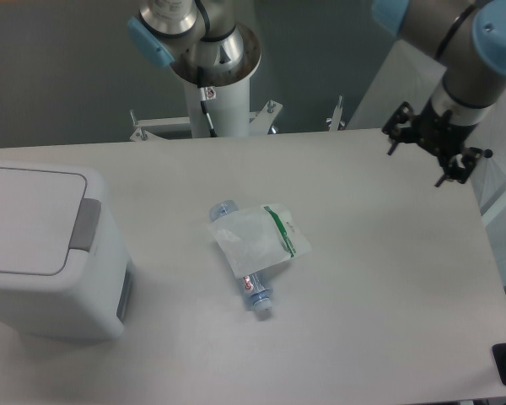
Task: Open the trash can
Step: 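Swing the gripper from its start pose over the plastic bag, then move the gripper past the bag to the trash can lid edge, then push the gripper against the lid edge to flip the lid open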
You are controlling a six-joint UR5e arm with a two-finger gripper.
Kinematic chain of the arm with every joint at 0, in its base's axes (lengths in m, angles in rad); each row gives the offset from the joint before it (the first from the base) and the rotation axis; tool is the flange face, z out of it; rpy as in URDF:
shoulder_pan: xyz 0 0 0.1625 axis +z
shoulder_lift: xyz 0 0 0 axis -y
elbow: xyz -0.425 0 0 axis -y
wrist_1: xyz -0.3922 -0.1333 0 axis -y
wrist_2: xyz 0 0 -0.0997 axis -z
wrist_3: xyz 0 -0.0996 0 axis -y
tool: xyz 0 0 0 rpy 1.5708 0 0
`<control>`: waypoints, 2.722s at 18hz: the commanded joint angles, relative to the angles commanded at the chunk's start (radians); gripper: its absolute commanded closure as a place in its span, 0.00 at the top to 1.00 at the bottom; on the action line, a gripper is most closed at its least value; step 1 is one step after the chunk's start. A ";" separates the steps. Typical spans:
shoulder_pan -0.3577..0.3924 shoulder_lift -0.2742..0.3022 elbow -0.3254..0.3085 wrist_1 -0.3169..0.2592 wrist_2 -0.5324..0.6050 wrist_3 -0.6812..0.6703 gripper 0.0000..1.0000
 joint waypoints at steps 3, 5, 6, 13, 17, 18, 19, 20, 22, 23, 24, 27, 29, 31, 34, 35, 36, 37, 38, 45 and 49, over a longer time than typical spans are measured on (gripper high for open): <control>-0.006 0.018 -0.022 0.003 -0.003 -0.144 1.00; -0.052 0.028 -0.025 0.008 -0.023 -0.224 1.00; -0.078 0.028 -0.028 0.011 -0.029 -0.258 1.00; -0.202 0.015 -0.019 0.031 -0.124 -0.465 1.00; -0.250 0.028 0.003 0.031 -0.244 -0.583 1.00; -0.259 0.034 0.020 0.031 -0.265 -0.607 1.00; -0.273 0.035 0.039 0.031 -0.285 -0.633 1.00; -0.285 0.035 0.056 0.031 -0.314 -0.664 1.00; -0.305 0.035 0.081 0.031 -0.373 -0.738 1.00; -0.317 0.037 0.081 0.031 -0.385 -0.765 1.00; -0.334 0.040 0.084 0.032 -0.393 -0.788 1.00; -0.370 0.052 0.112 0.037 -0.446 -0.896 1.00; -0.400 0.052 0.122 0.038 -0.474 -0.954 1.00; -0.440 0.051 0.123 0.060 -0.483 -0.992 1.00; -0.483 0.046 0.112 0.161 -0.502 -1.132 1.00; -0.492 0.045 0.109 0.179 -0.502 -1.147 1.00; -0.498 0.043 0.107 0.186 -0.502 -1.149 1.00; -0.502 0.043 0.107 0.189 -0.502 -1.149 1.00; -0.503 0.040 0.107 0.192 -0.502 -1.151 1.00; -0.529 0.043 0.049 0.200 -0.489 -1.144 1.00; -0.535 0.041 0.043 0.198 -0.488 -1.146 1.00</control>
